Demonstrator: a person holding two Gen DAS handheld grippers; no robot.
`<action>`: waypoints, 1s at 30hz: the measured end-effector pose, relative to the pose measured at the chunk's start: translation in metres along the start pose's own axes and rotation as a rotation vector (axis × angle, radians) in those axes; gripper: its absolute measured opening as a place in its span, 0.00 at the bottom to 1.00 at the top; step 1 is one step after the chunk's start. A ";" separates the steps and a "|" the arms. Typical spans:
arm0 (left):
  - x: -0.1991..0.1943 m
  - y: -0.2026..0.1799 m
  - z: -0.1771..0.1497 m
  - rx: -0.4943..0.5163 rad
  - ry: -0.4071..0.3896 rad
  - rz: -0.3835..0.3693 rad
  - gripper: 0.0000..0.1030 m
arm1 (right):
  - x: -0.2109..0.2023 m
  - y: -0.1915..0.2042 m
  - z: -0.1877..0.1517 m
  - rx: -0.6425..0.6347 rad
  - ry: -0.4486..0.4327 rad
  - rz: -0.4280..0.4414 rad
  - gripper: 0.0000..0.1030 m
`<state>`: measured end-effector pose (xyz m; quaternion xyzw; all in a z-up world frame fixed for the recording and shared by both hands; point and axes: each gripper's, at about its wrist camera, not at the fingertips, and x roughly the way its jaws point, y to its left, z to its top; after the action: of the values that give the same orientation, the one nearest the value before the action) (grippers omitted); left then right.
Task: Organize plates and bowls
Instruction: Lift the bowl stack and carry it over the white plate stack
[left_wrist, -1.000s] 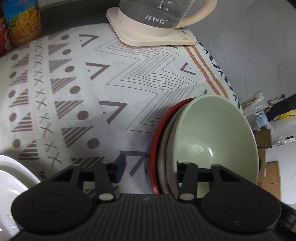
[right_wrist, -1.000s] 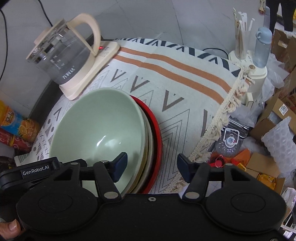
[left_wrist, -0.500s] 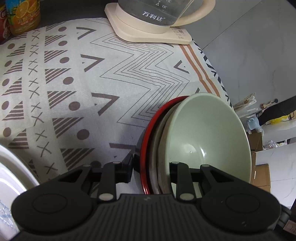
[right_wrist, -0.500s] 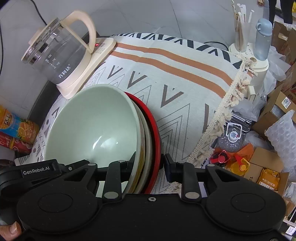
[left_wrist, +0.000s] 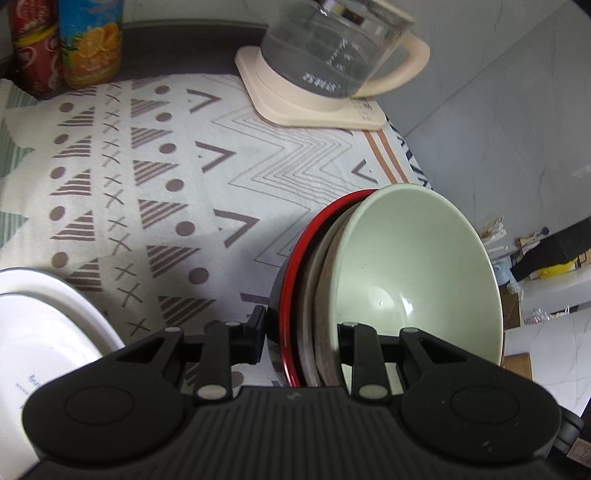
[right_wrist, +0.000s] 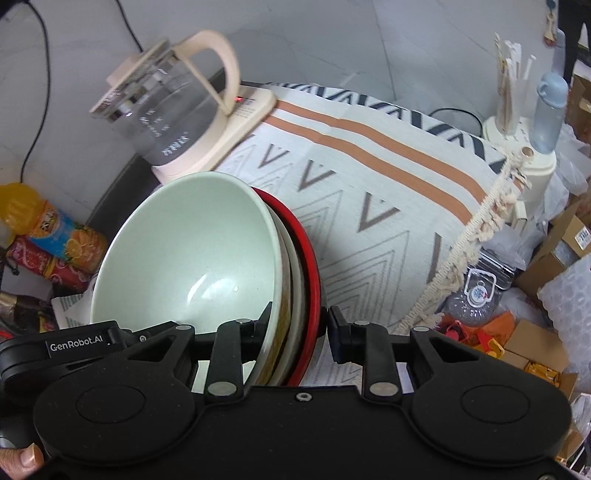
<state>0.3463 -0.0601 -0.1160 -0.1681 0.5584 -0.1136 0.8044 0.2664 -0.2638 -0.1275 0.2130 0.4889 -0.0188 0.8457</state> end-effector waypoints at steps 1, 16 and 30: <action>-0.003 0.001 -0.001 -0.006 -0.007 0.002 0.26 | -0.001 0.002 0.000 -0.006 -0.001 0.005 0.26; -0.059 0.033 -0.017 -0.107 -0.125 0.039 0.26 | -0.019 0.046 -0.004 -0.142 -0.015 0.090 0.26; -0.114 0.091 -0.044 -0.272 -0.223 0.107 0.26 | -0.024 0.111 -0.022 -0.299 0.018 0.191 0.26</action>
<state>0.2642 0.0590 -0.0681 -0.2568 0.4839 0.0253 0.8362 0.2621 -0.1587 -0.0791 0.1304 0.4712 0.1364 0.8616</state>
